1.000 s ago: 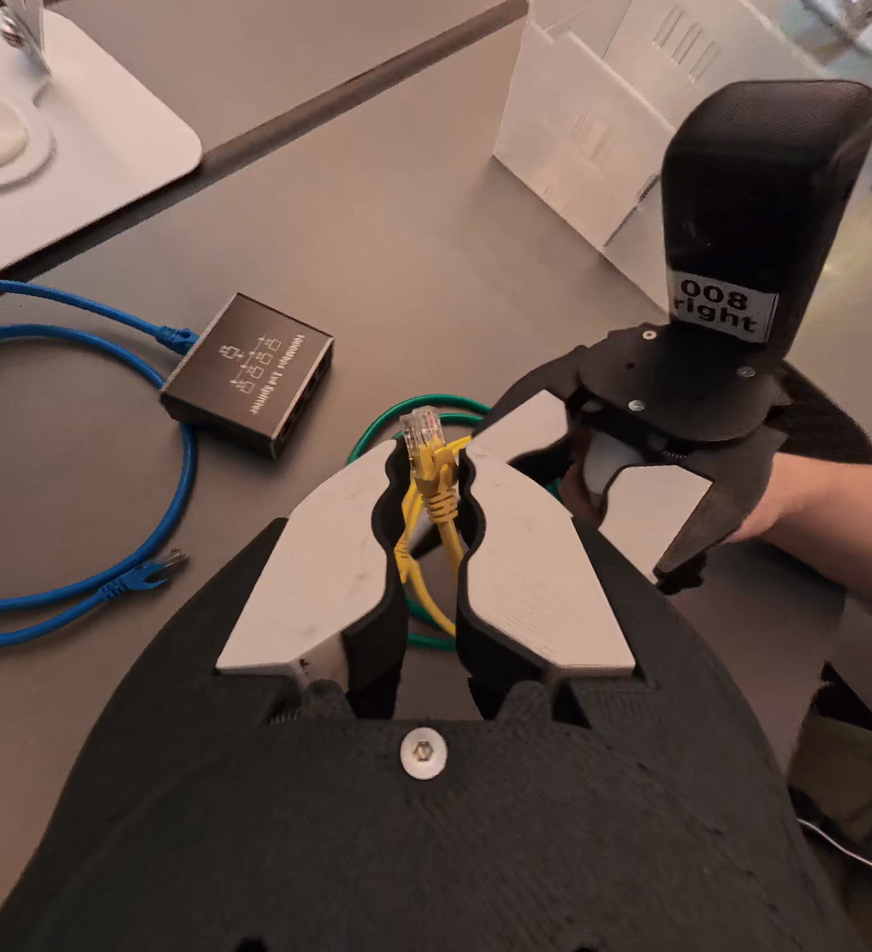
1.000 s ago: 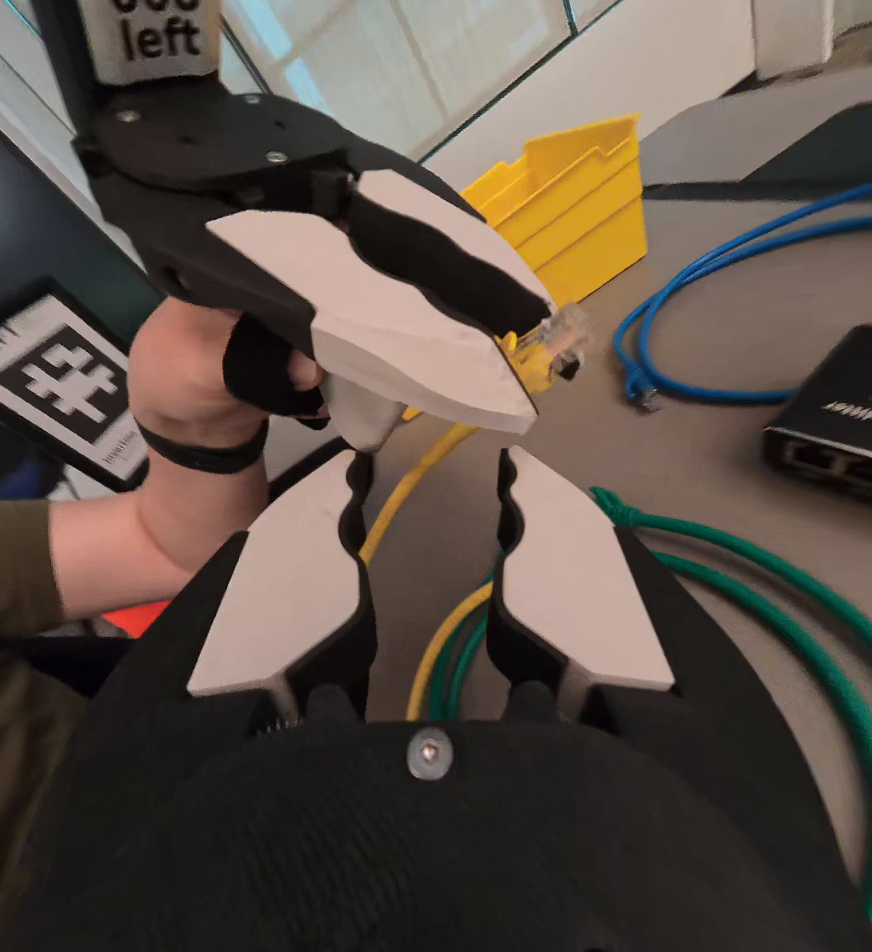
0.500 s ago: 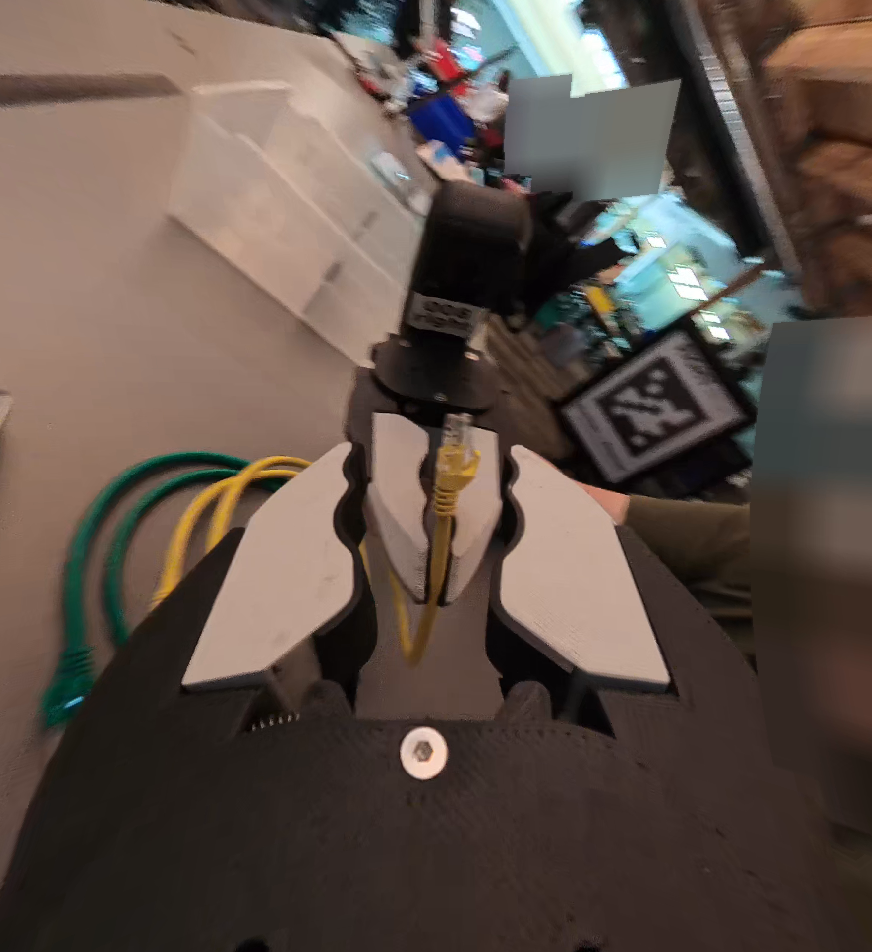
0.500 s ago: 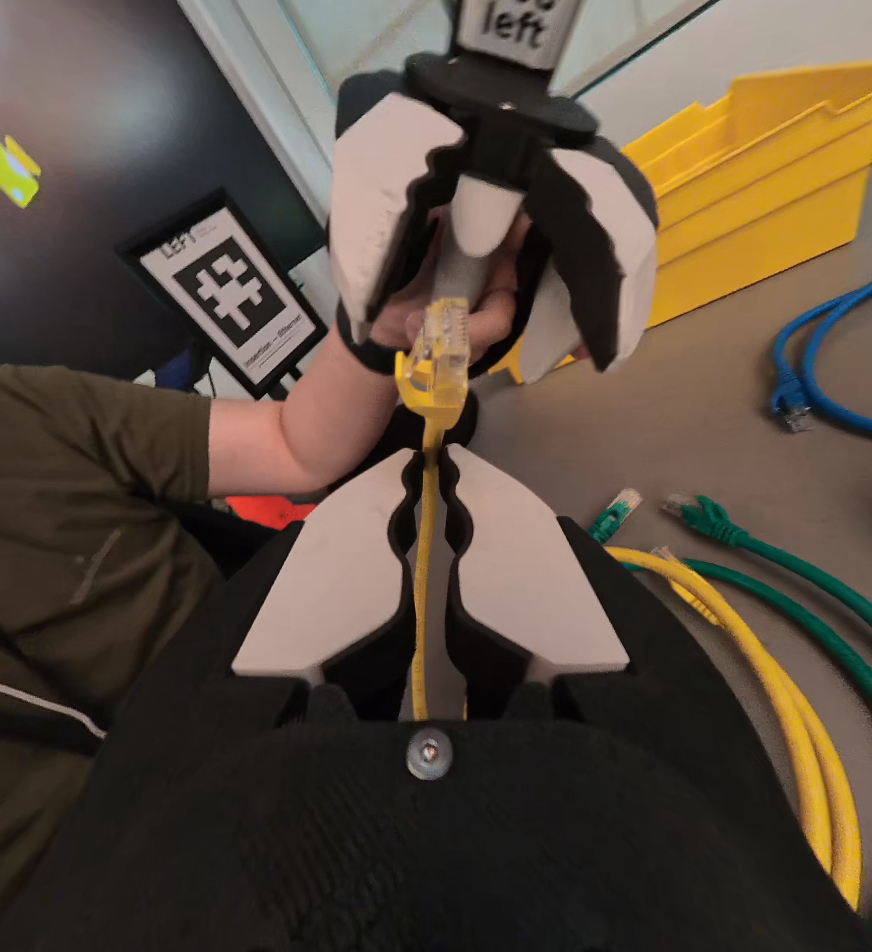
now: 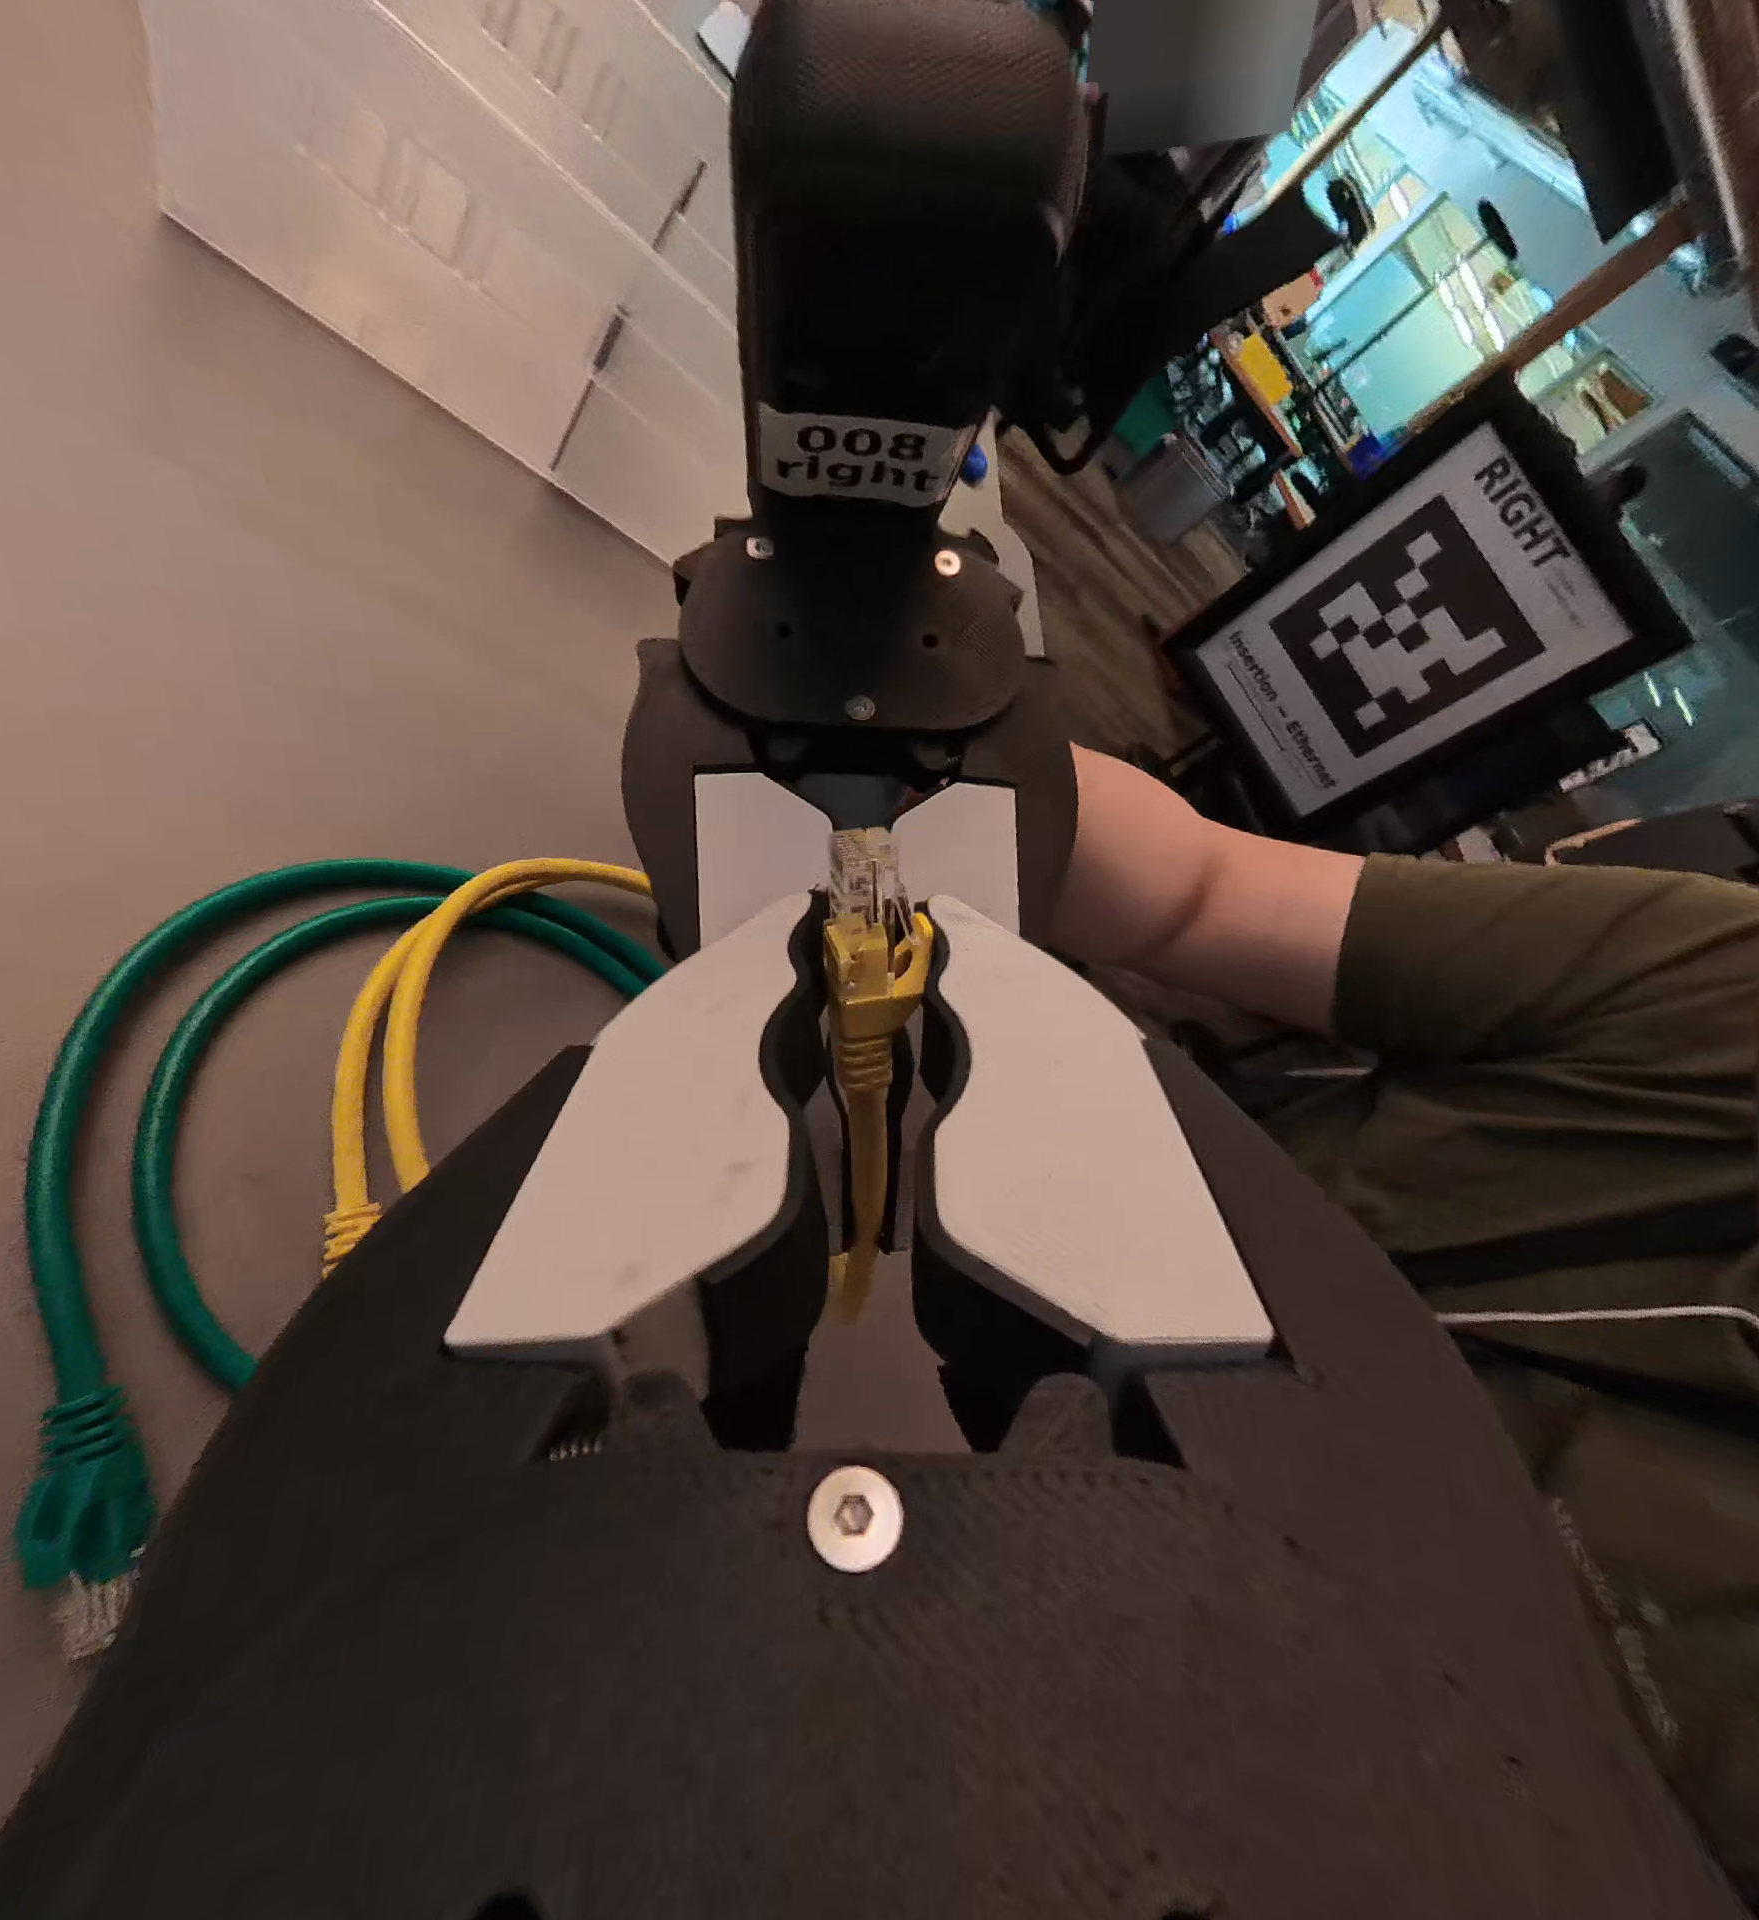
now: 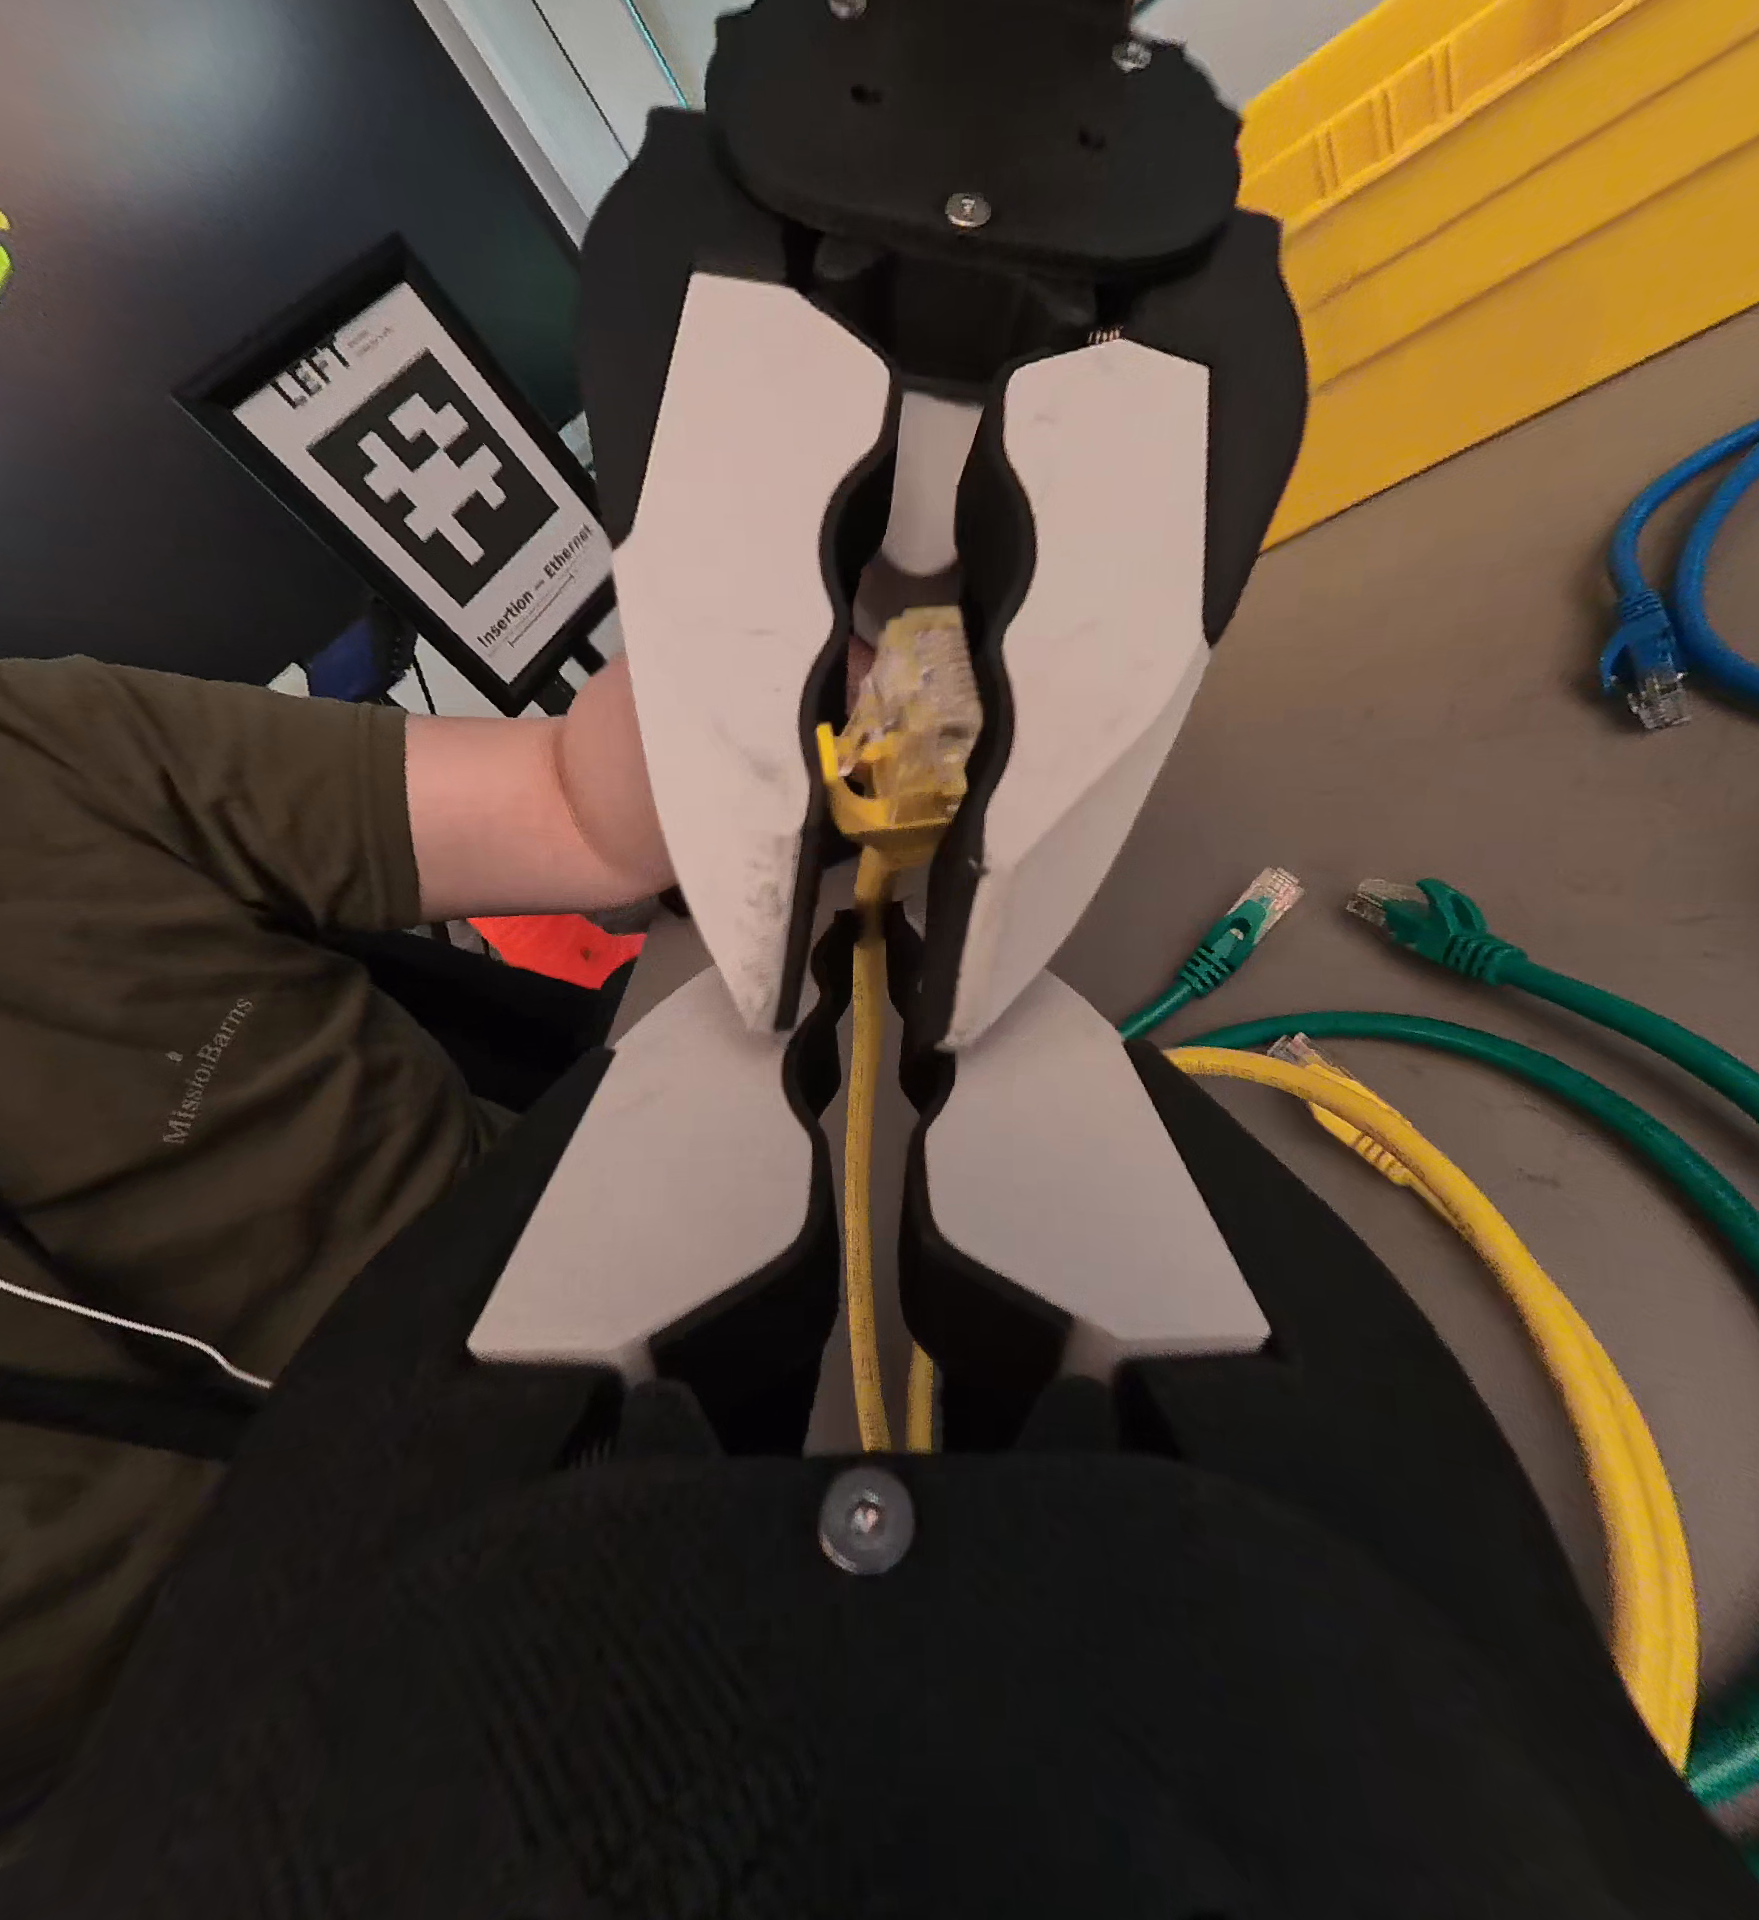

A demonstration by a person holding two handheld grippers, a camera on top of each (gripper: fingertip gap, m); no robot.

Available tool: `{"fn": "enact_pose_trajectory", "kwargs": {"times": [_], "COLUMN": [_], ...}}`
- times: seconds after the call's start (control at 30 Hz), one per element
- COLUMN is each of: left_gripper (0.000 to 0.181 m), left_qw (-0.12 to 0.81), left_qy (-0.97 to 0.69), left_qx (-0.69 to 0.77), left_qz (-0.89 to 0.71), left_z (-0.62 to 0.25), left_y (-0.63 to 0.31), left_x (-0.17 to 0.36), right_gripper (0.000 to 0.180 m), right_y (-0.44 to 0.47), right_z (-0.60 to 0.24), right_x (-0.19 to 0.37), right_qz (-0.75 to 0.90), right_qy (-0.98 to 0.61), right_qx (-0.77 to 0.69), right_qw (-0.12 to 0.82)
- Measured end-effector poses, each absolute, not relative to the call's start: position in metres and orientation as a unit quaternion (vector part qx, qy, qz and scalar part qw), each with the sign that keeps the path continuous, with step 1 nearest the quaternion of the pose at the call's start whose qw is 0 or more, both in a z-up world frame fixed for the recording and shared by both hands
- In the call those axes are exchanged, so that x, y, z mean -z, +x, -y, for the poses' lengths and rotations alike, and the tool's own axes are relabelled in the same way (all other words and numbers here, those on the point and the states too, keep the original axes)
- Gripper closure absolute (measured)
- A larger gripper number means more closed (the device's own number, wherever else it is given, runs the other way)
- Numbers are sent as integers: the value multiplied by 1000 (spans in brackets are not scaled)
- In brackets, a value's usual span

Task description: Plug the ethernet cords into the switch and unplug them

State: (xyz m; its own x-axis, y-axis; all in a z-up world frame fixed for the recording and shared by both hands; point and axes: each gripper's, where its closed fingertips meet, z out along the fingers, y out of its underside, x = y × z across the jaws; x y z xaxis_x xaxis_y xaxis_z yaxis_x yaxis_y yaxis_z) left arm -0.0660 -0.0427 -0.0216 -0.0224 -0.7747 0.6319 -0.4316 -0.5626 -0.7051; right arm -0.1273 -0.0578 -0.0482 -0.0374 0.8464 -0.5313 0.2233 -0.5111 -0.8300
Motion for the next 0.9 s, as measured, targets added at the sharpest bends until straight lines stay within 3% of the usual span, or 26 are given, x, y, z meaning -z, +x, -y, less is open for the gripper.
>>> {"fn": "enact_pose_trajectory", "kwargs": {"times": [0.2, 0.27, 0.37, 0.57, 0.7, 0.83, 0.87, 0.9], "left_gripper": [168, 168, 168, 168, 168, 168, 168, 168], "left_qw": [205, 224, 259, 312, 317, 321, 321, 317], "left_qy": [-690, -686, -682, -679, -679, -676, -675, -672], "left_qx": [591, 608, 615, 619, 628, 636, 639, 645], "left_qz": [-363, -332, -300, -242, -210, -187, -183, -180], "left_z": [21, 14, 3, -19, -28, -32, -33, -32], "left_y": [-67, -68, -73, -88, -94, -97, -97, -97], "left_x": [1, -8, -17, -29, -30, -31, -31, -32], "right_gripper": [171, 157, 150, 146, 141, 150, 166, 167], "right_y": [-122, -121, -119, -114, -127, -135, -136, -134], "right_z": [47, 38, 27, 20, 28, 22, 24, 23], "right_x": [29, 25, 17, 0, 1, 26, 31, 30], "right_qz": [380, 358, 334, 336, 366, 383, 399, 402], "right_qy": [-611, -617, -625, -636, -634, -668, -669, -668], "right_qx": [-617, -609, -586, -438, -343, -263, -253, -240], "right_qw": [318, 346, 393, 539, 588, 581, 574, 579]}}
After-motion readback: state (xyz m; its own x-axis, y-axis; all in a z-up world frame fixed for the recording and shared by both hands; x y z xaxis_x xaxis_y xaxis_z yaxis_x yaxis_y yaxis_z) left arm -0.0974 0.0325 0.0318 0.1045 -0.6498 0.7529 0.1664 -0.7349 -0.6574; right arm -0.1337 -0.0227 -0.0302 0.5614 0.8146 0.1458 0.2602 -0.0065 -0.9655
